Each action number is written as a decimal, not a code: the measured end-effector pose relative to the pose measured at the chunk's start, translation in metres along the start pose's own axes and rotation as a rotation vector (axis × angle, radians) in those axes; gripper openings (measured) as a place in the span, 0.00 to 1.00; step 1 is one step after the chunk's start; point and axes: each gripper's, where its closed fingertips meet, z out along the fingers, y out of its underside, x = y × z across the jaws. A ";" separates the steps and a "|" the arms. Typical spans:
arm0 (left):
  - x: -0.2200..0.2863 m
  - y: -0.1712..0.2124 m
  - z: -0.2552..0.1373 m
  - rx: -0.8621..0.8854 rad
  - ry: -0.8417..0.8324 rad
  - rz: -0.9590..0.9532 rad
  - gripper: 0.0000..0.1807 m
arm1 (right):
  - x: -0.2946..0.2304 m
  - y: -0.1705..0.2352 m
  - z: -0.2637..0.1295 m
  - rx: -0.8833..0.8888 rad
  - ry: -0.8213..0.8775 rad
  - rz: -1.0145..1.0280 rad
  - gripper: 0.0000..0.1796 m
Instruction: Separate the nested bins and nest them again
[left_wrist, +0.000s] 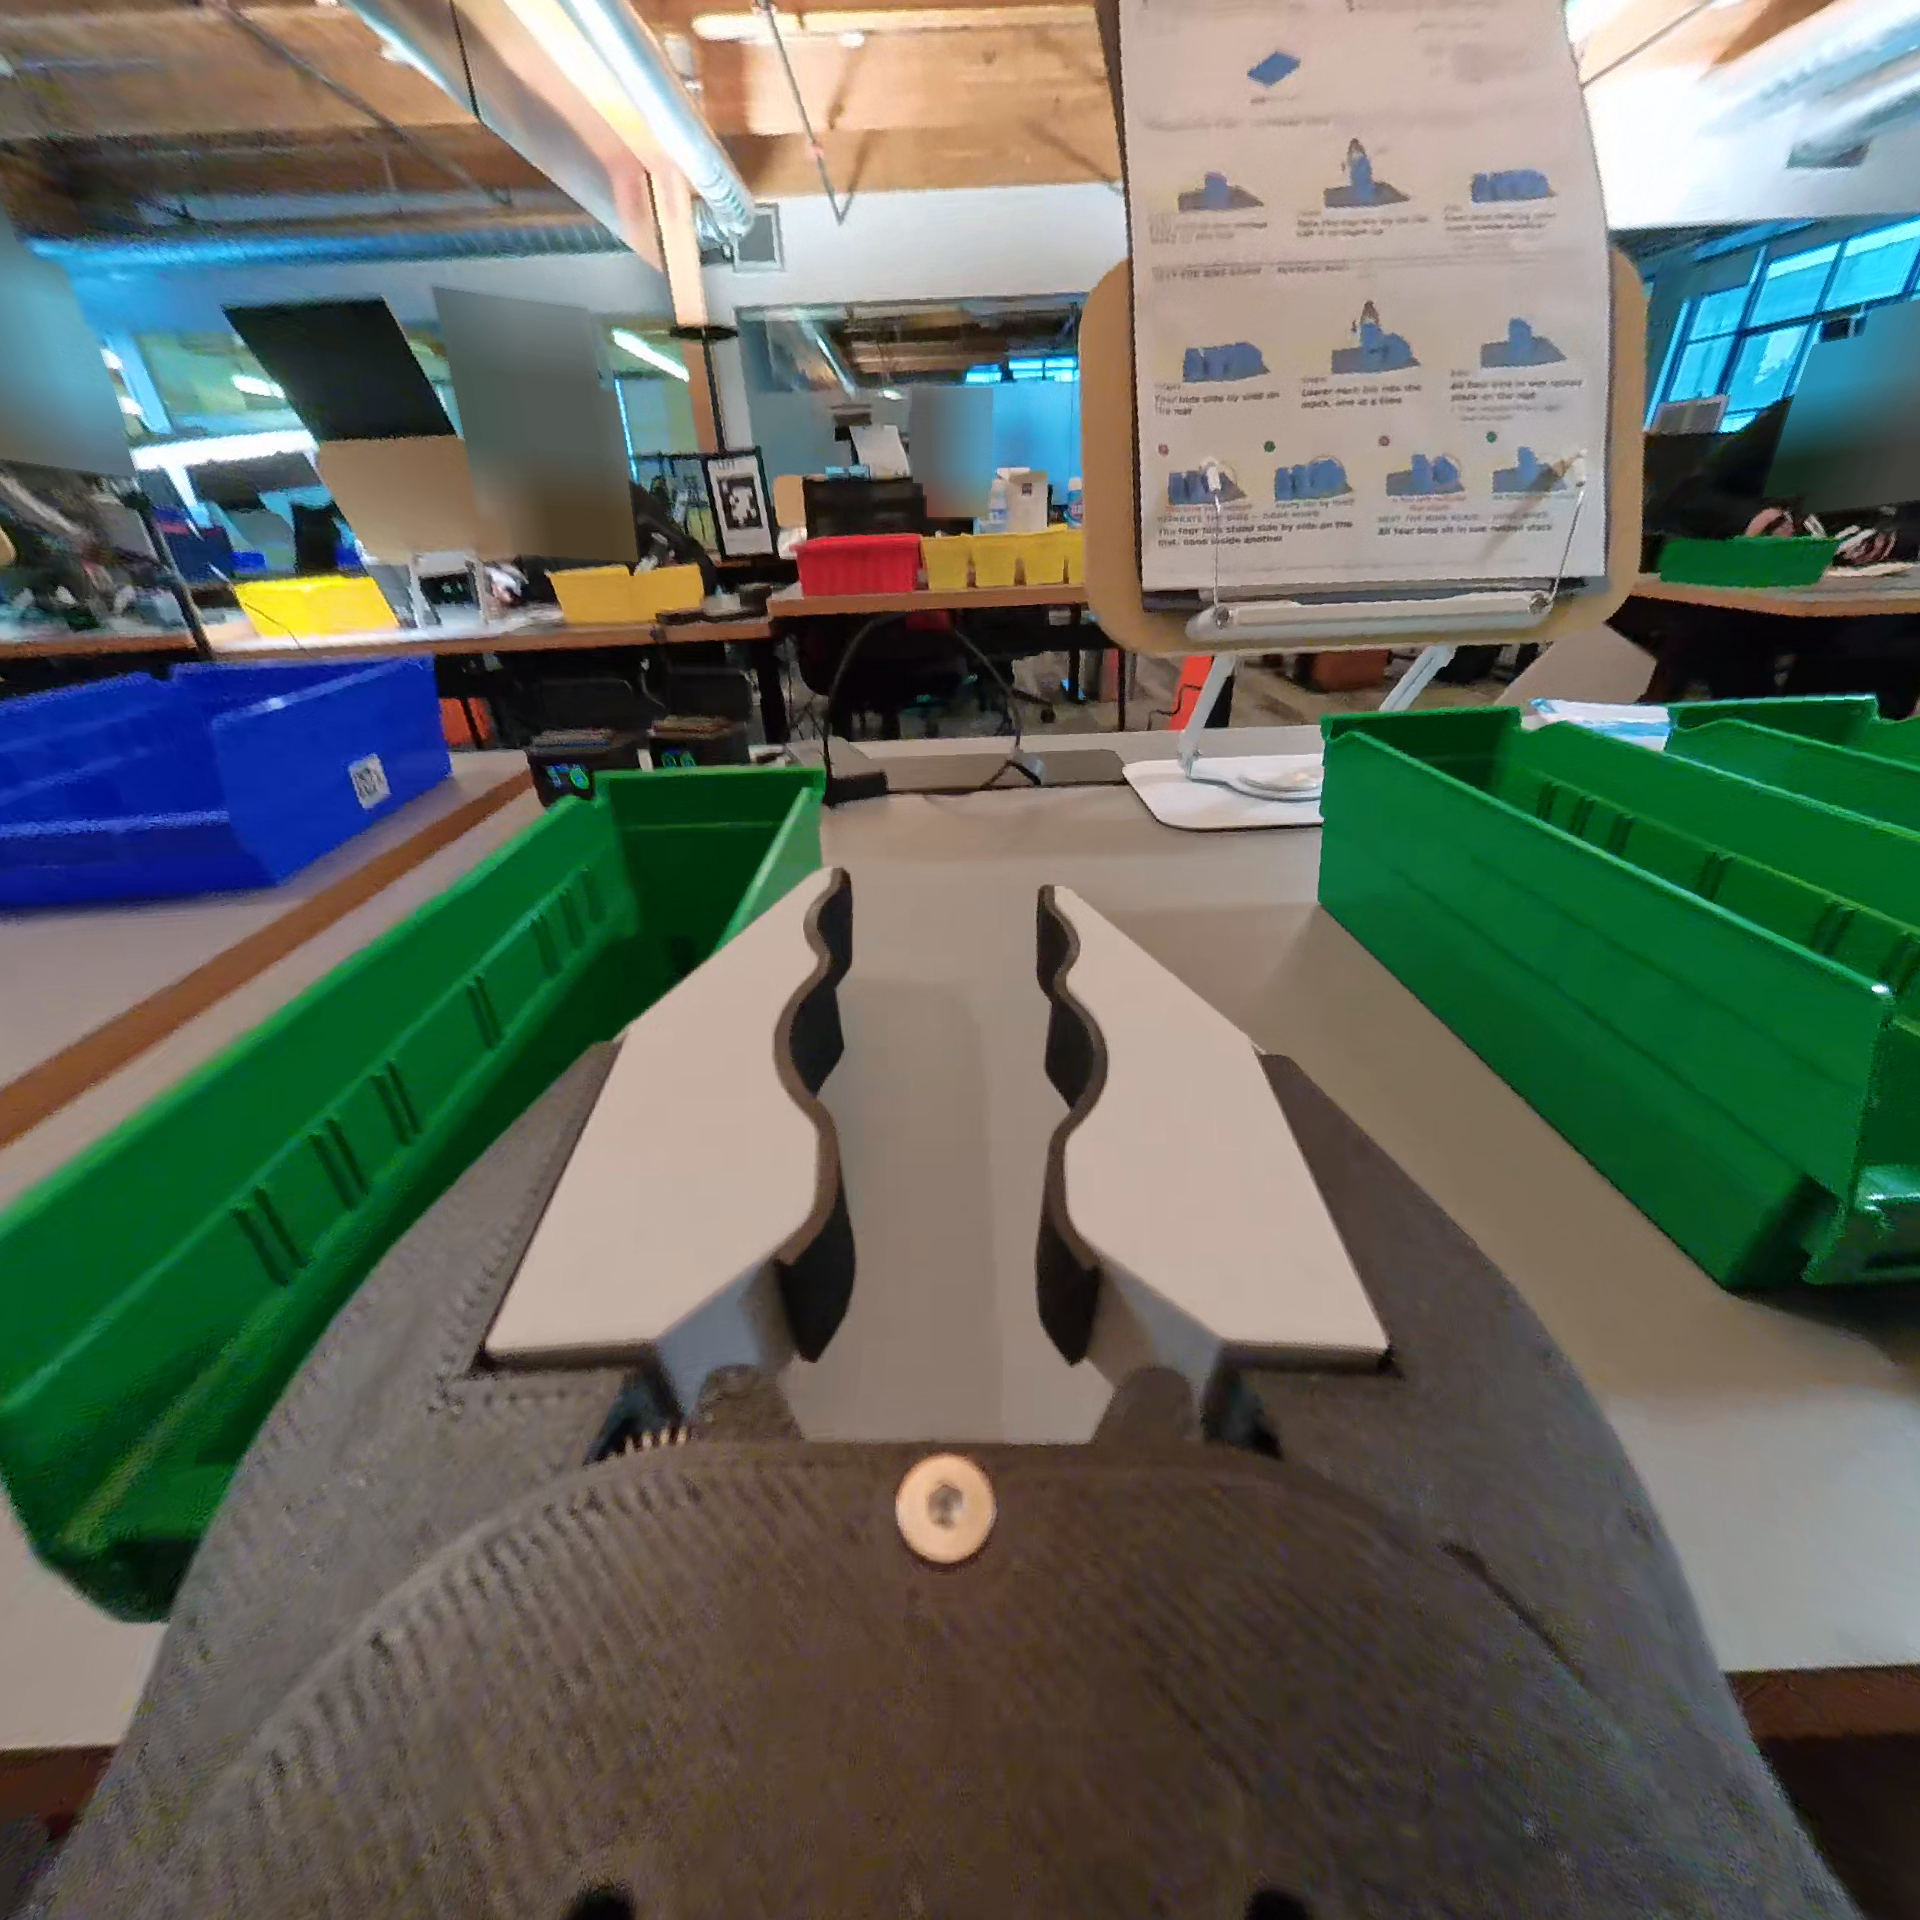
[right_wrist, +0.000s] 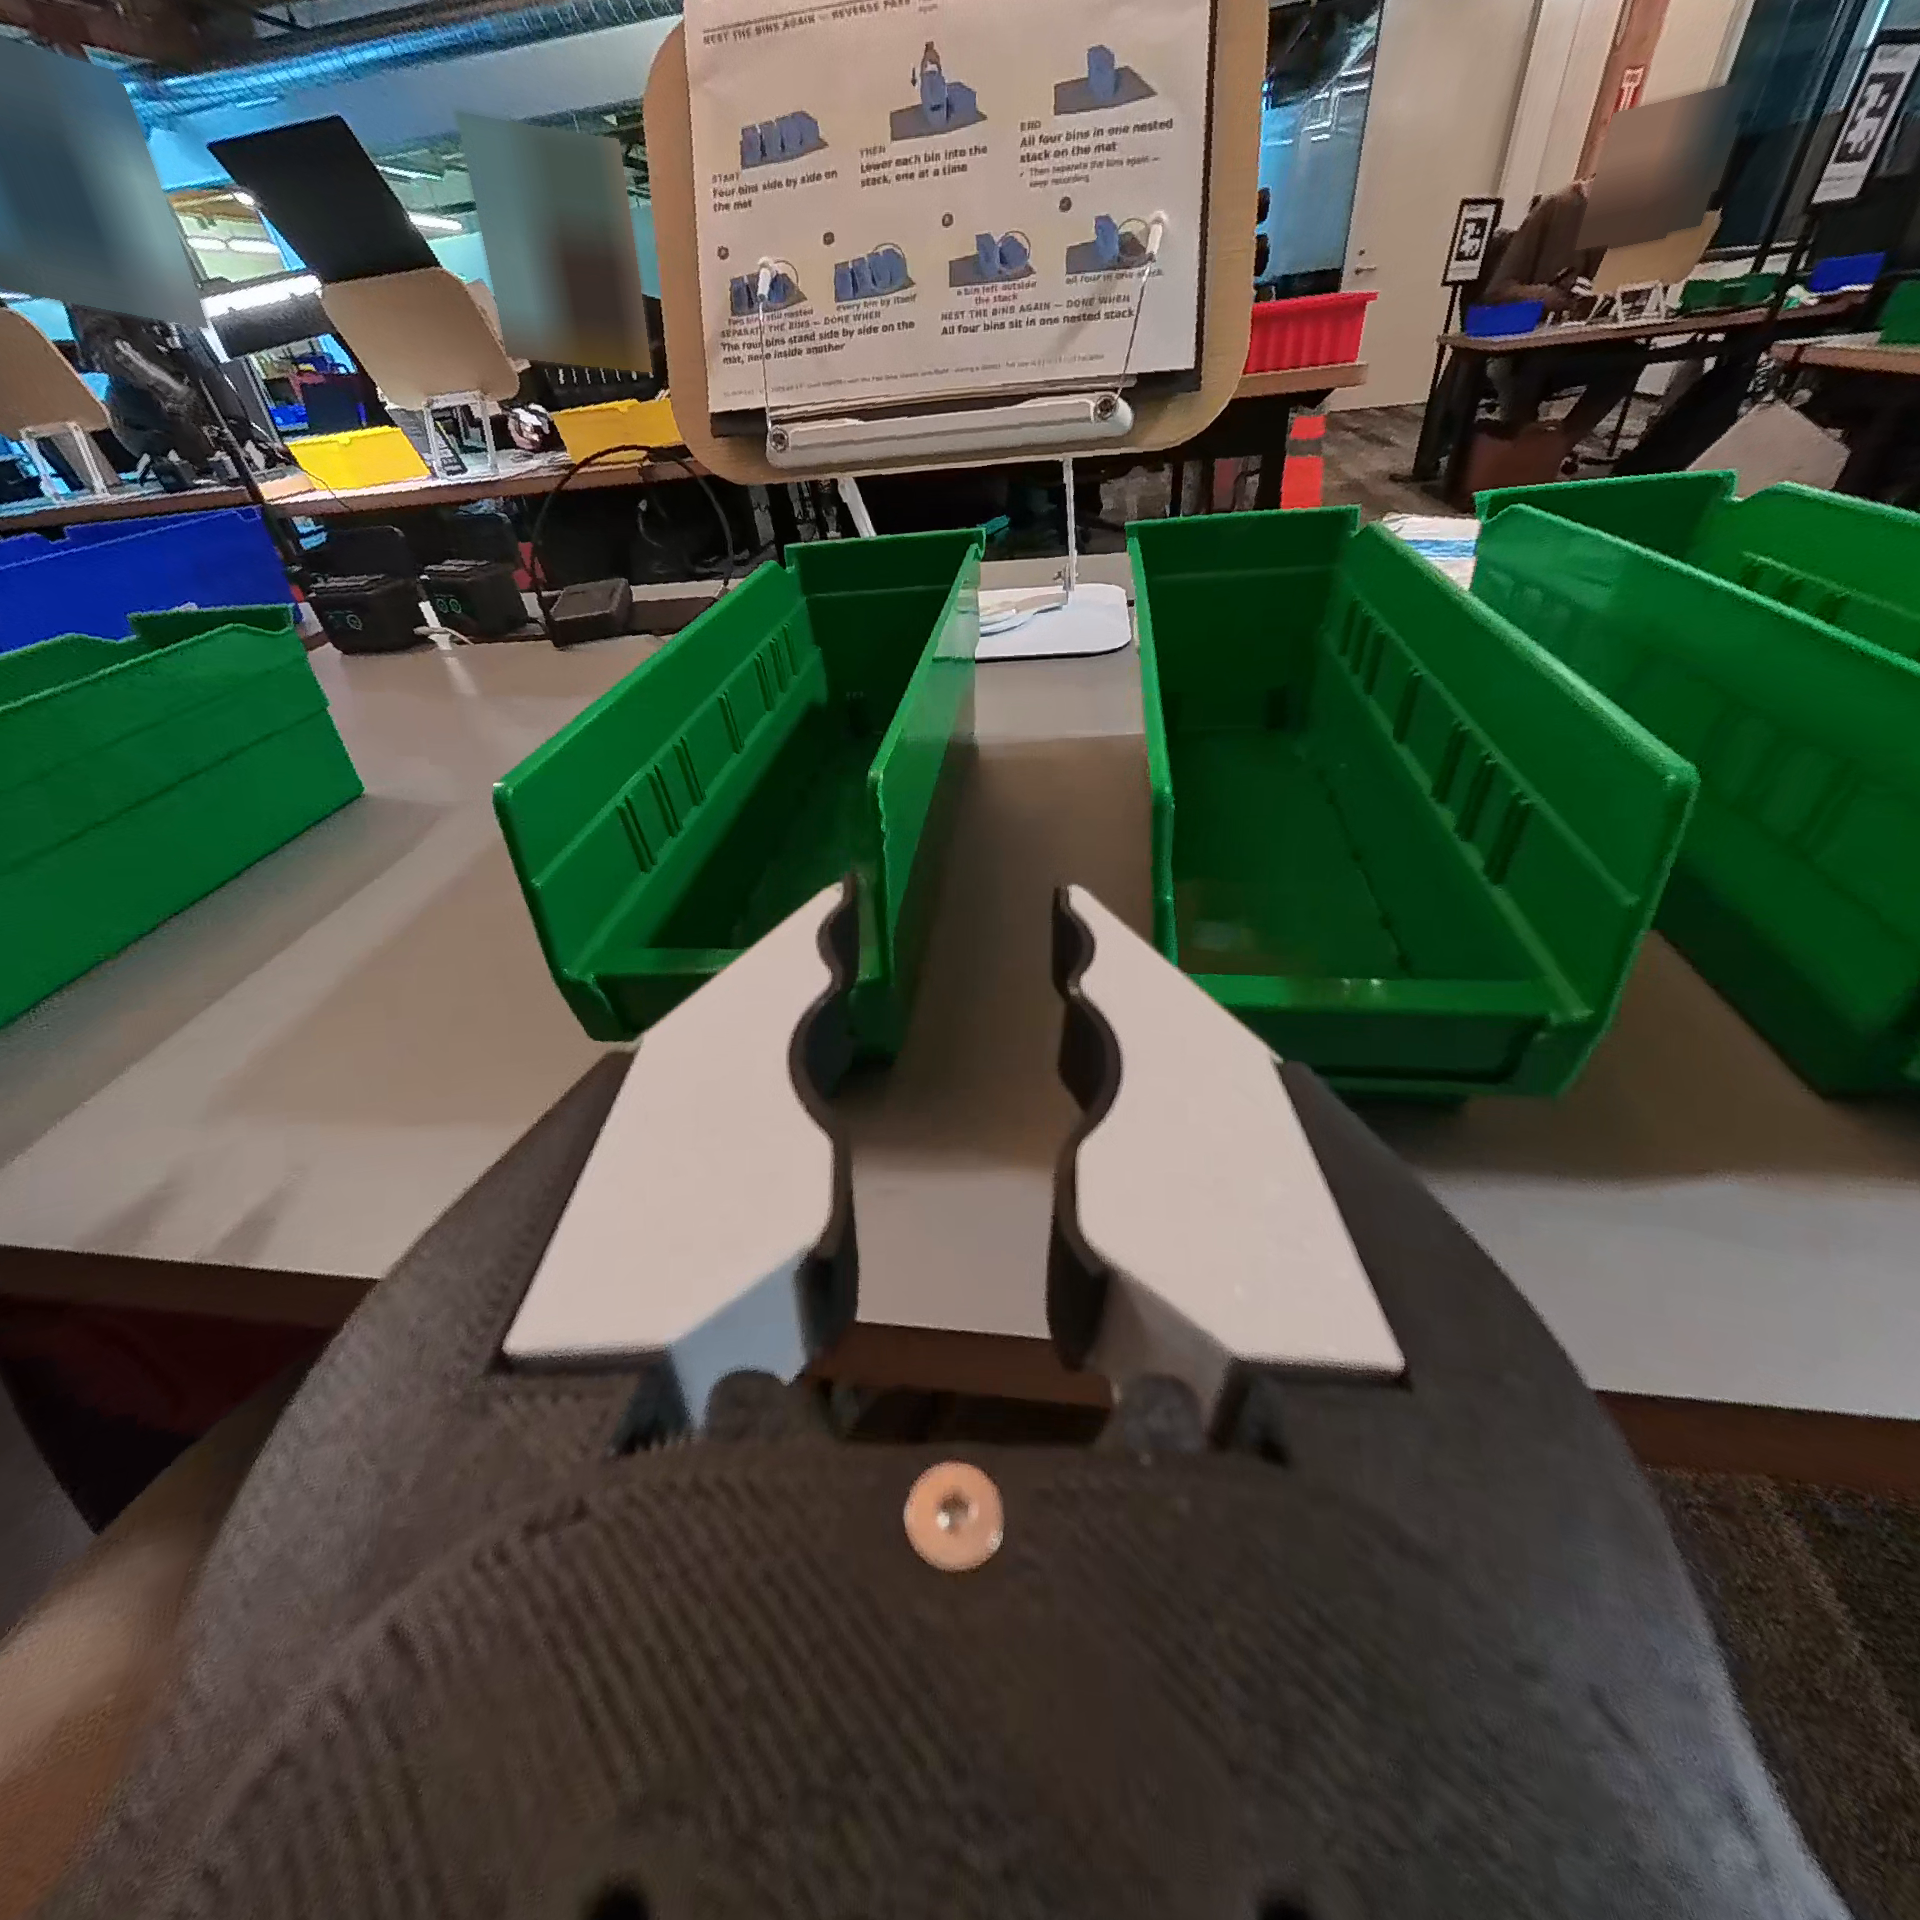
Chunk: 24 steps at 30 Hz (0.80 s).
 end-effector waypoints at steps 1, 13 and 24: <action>-0.002 -0.007 -0.005 0.024 -0.003 0.019 0.19 | -0.001 0.001 0.001 -0.003 -0.003 -0.002 0.20; -0.056 0.033 -0.012 -0.149 -0.095 -0.068 0.25 | -0.034 0.007 0.018 -0.036 -0.117 0.038 0.20; -0.055 0.055 -0.004 -0.231 -0.050 -0.082 0.00 | -0.052 0.009 0.022 -0.056 -0.185 0.051 0.20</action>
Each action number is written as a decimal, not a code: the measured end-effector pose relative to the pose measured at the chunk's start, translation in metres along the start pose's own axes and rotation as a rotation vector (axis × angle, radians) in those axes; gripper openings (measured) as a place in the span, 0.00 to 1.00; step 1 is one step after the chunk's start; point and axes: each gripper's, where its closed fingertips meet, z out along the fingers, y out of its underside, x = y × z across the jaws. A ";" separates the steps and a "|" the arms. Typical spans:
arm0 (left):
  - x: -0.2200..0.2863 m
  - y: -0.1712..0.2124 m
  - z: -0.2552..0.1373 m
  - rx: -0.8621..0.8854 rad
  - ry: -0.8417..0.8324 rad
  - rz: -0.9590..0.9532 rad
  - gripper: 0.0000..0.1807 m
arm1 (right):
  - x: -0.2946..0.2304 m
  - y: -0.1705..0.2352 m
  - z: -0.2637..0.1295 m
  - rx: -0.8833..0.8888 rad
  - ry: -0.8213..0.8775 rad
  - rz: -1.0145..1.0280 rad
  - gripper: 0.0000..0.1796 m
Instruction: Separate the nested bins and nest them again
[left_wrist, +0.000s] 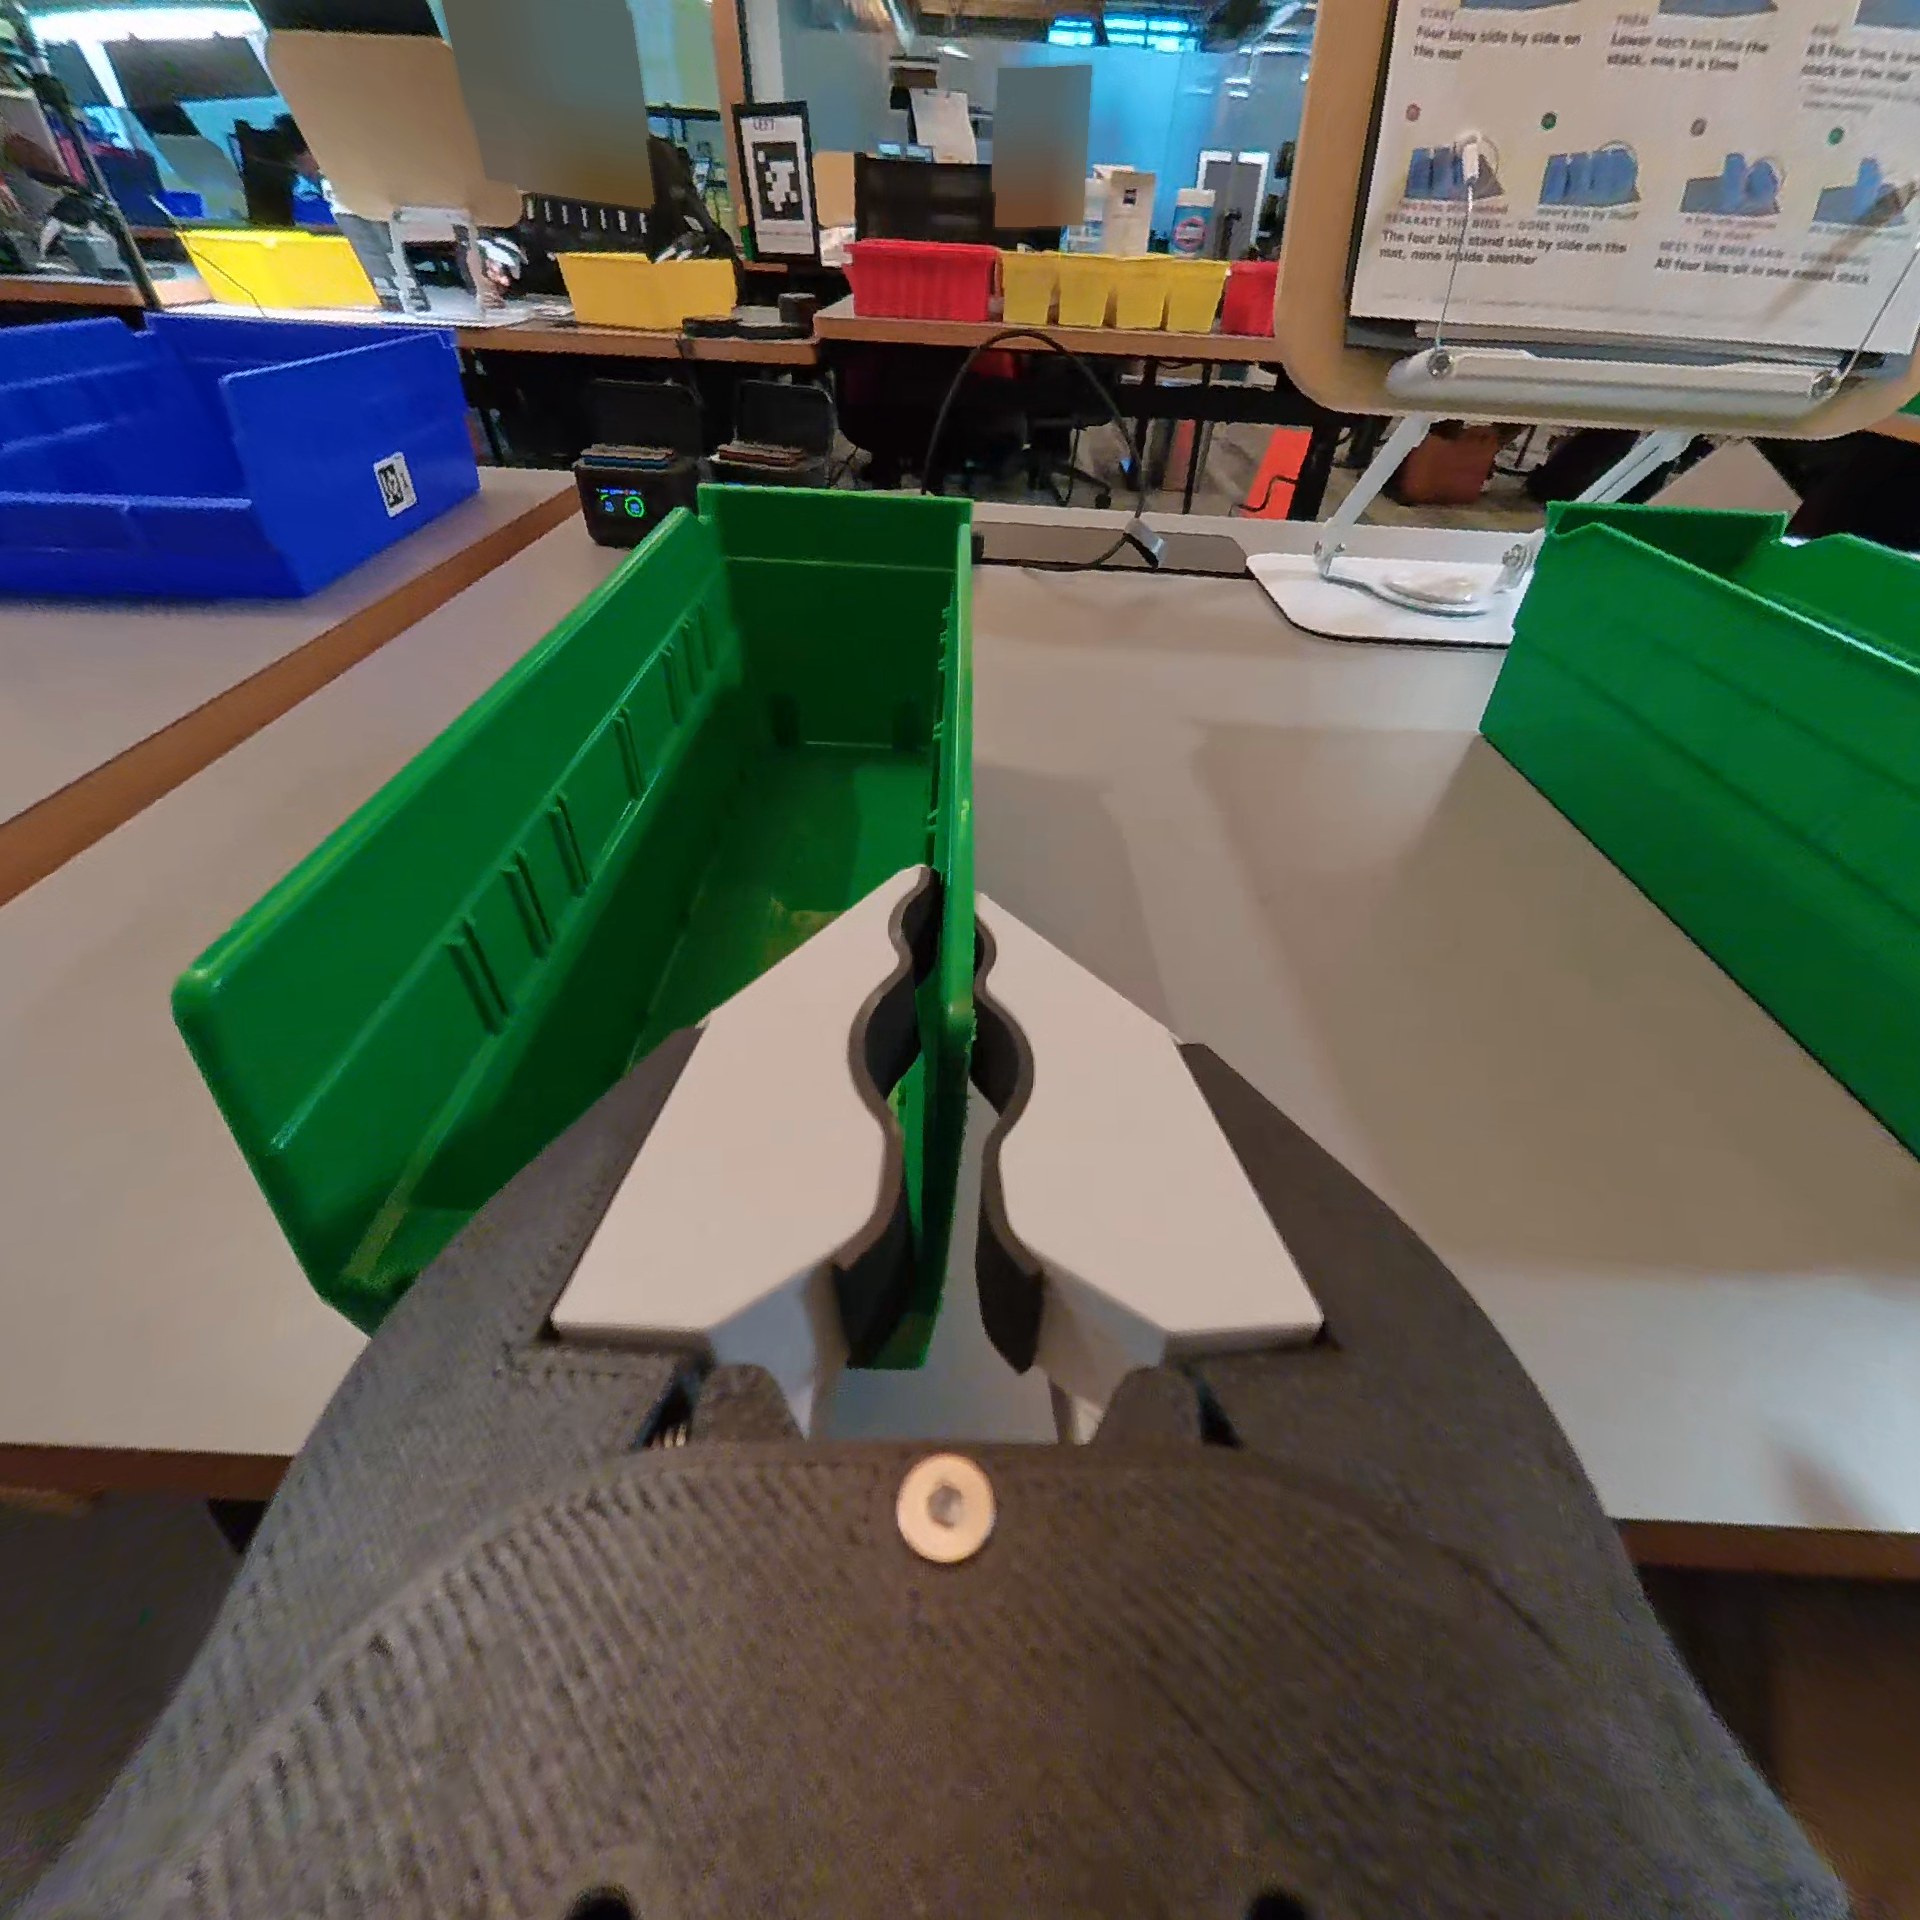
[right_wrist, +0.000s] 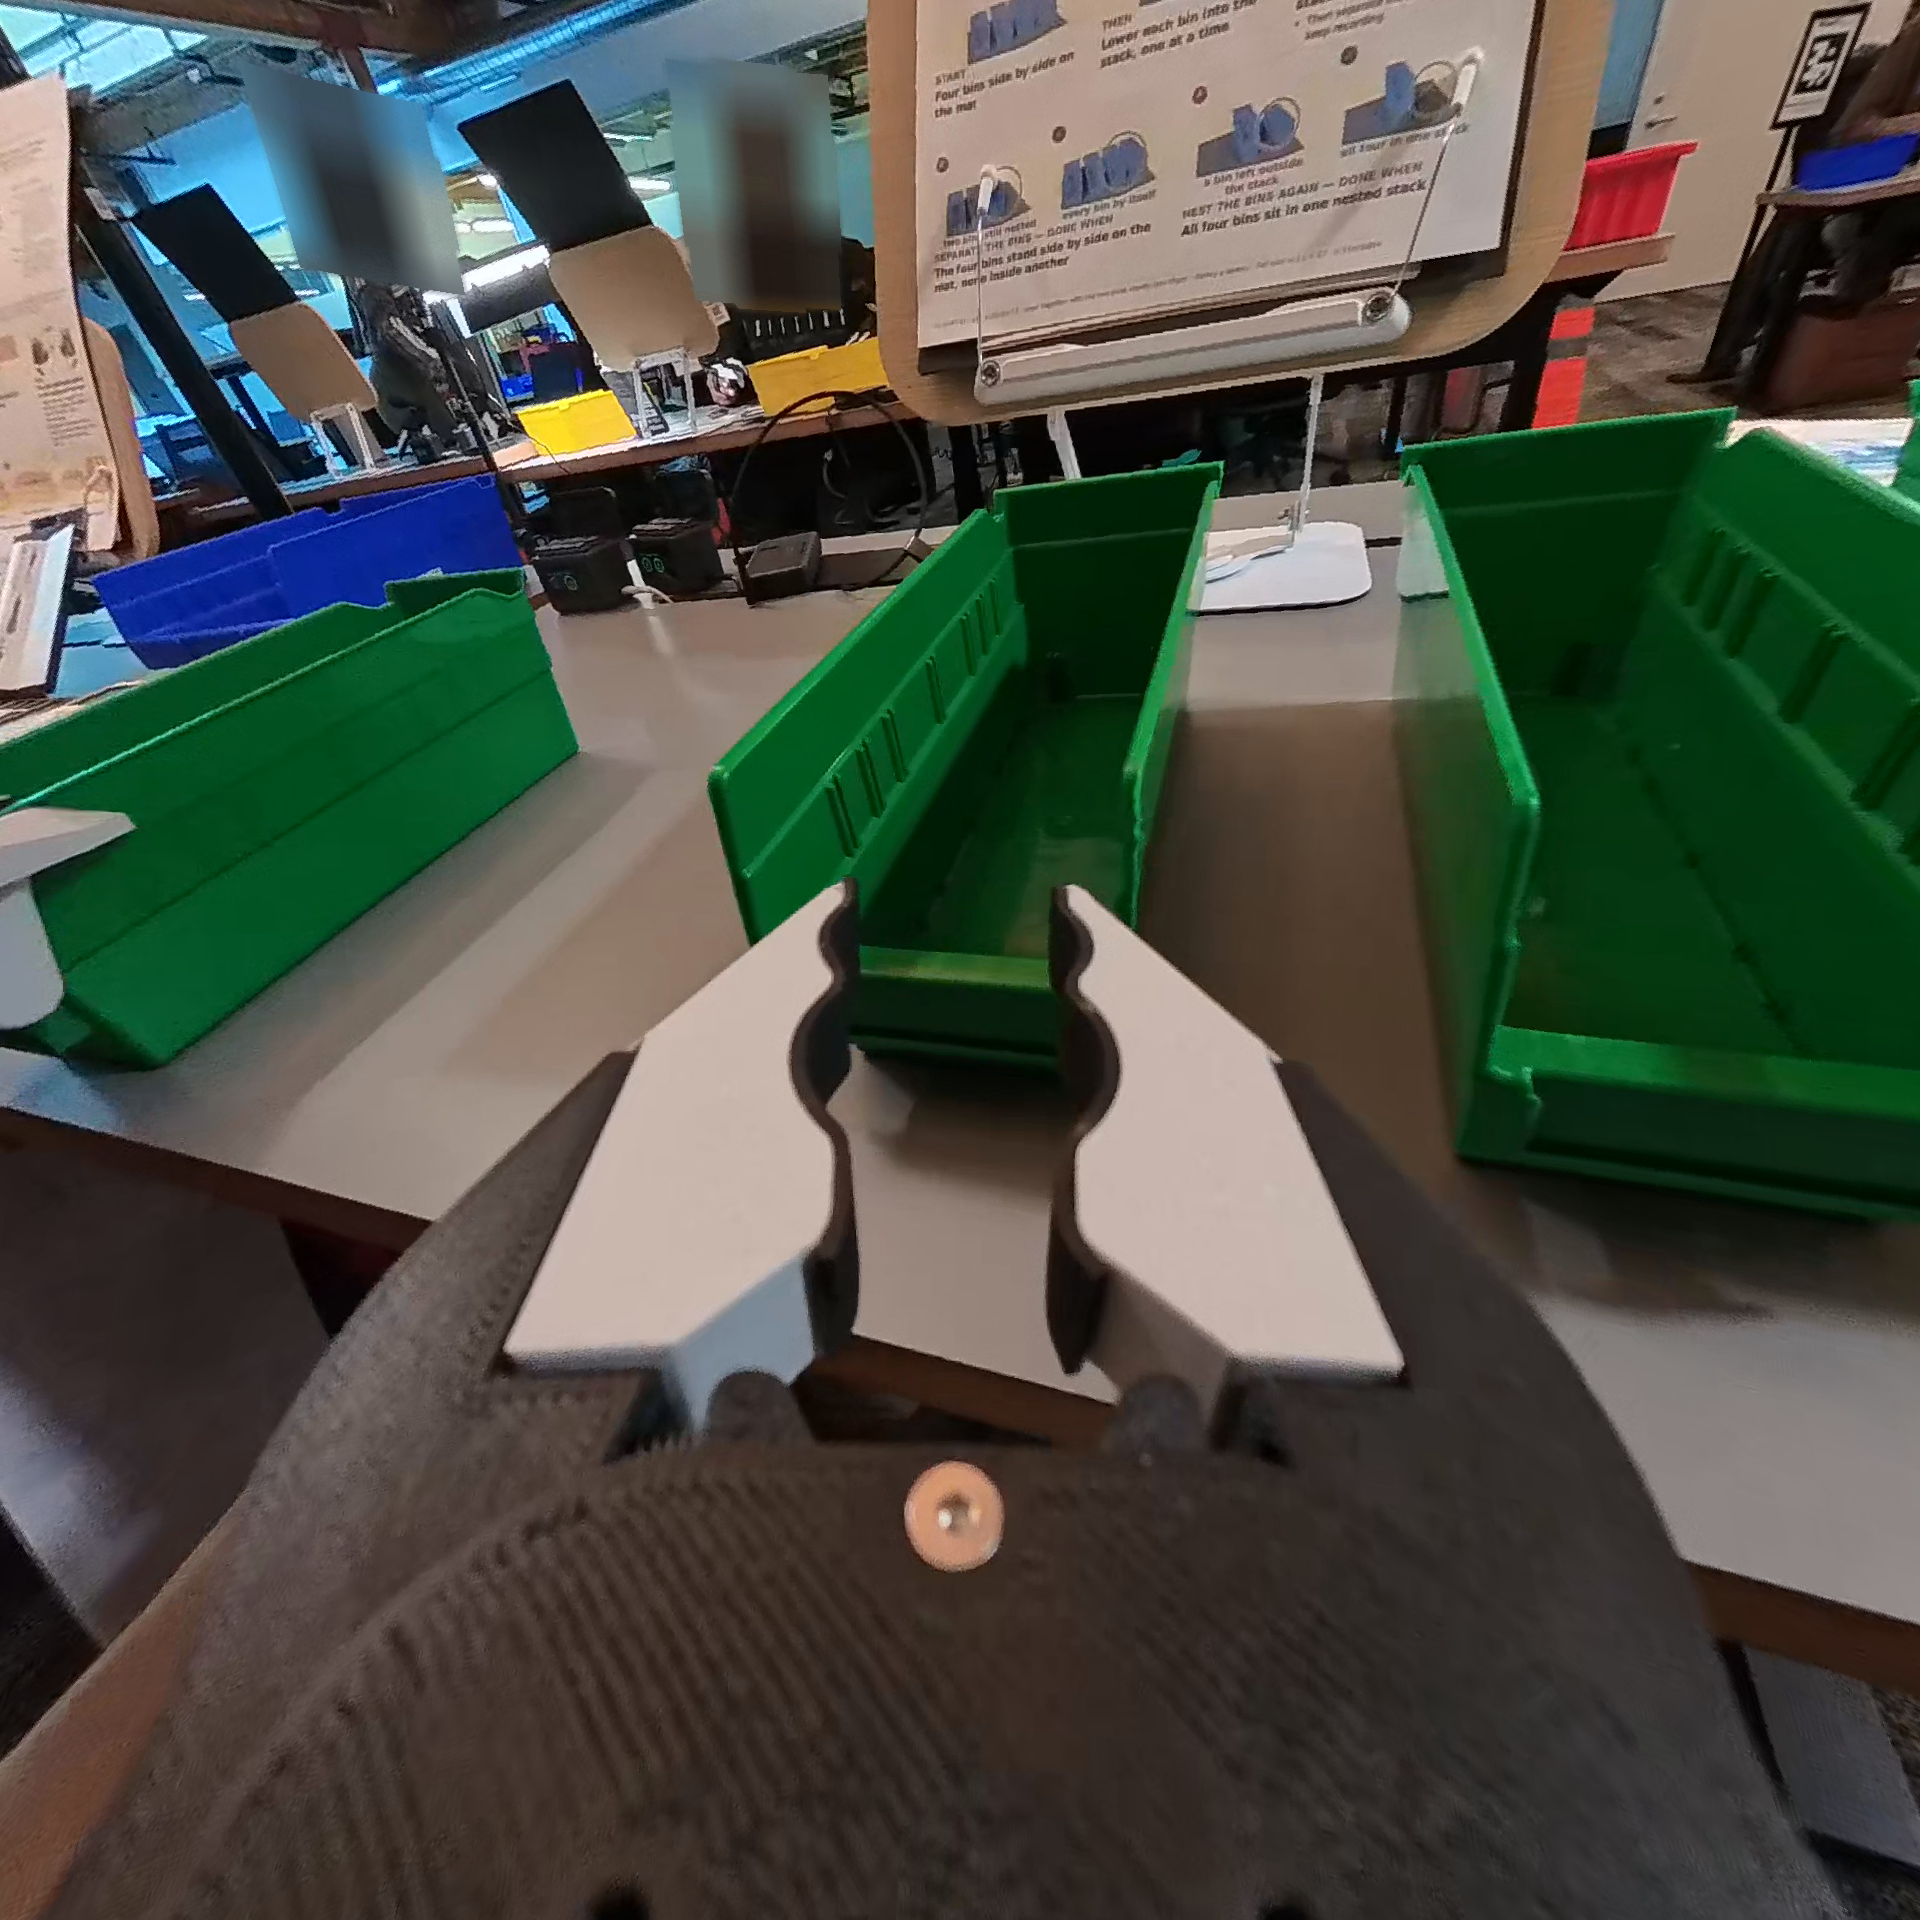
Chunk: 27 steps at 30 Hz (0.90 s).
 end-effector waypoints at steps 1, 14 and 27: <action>0.002 0.000 0.001 0.002 0.000 0.009 0.00 | 0.001 0.000 0.000 0.001 0.001 0.005 0.19; 0.029 -0.002 0.015 0.008 0.039 0.003 0.00 | 0.013 0.004 -0.009 -0.016 0.036 0.006 0.19; 0.044 -0.004 0.028 0.010 0.108 -0.021 0.02 | 0.020 0.005 -0.015 -0.019 0.049 0.017 0.19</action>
